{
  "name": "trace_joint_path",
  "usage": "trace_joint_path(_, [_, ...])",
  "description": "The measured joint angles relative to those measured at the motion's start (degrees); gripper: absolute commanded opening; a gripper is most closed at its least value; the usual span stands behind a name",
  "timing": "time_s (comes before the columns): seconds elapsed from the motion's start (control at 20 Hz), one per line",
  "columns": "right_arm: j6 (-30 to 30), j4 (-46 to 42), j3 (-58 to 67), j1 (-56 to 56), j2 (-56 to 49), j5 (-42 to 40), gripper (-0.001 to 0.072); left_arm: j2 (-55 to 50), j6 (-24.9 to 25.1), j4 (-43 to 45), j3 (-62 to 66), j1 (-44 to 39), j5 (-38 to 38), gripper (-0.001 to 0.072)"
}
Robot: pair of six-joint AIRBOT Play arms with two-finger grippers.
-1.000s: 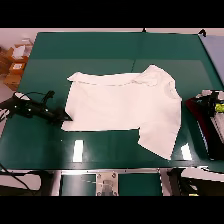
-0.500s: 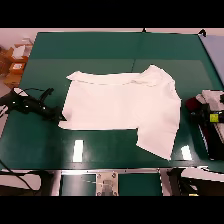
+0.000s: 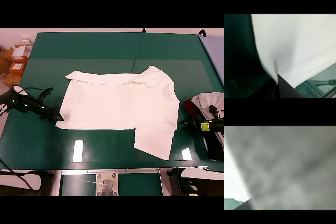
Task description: Fold the shirts.
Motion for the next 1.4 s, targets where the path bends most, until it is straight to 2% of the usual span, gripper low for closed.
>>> trace_joint_path(0.3, [-2.54,2.58,-0.96,2.23,-3.23,1.46,0.0417,0.00,-0.24,-0.02,0.00,-0.02,0.15,0.0025])
trace_joint_path(0.4, [-2.91,2.56,-0.90,3.39,-3.61,1.90,0.0350,0.00,-0.26,-0.33,0.00,0.00,0.22,0.0025])
trace_joint_path(0.45, [-3.13,2.45,-0.79,3.74,-3.65,1.88,0.0348,0.00,-0.28,-0.52,0.00,0.00,0.22,0.0025])
trace_joint_path(0.55, [-4.17,2.40,-0.68,4.22,-3.78,1.16,0.0107,0.00,-0.31,-0.92,0.00,0.00,0.20,0.0025])
trace_joint_path(0.6, [-4.70,2.56,-0.68,4.35,-3.80,0.37,0.0054,0.00,-0.33,-1.03,0.00,0.00,0.20,0.0025])
trace_joint_path(0.7, [-5.73,4.13,-0.50,4.52,-3.37,-0.59,0.0019,0.00,-0.39,-1.29,0.04,0.00,0.02,0.0024])
trace_joint_path(0.85, [-6.69,4.79,1.60,4.70,-0.33,-3.23,0.0018,0.22,-0.39,-2.01,1.07,0.00,-1.36,0.0024])
trace_joint_path(1.1, [-5.07,6.54,9.92,4.66,7.85,-0.59,0.0018,1.70,-0.37,-6.56,6.91,-0.02,-6.99,0.0023])
trace_joint_path(1.25, [-3.54,7.76,14.49,4.66,11.80,1.92,0.0017,6.58,-0.37,-8.96,11.23,-0.02,-8.74,0.0023])
trace_joint_path(1.4, [-3.32,15.30,19.87,4.66,15.74,3.04,0.0018,14.67,-1.20,-10.10,18.21,-0.02,-9.57,0.0024])
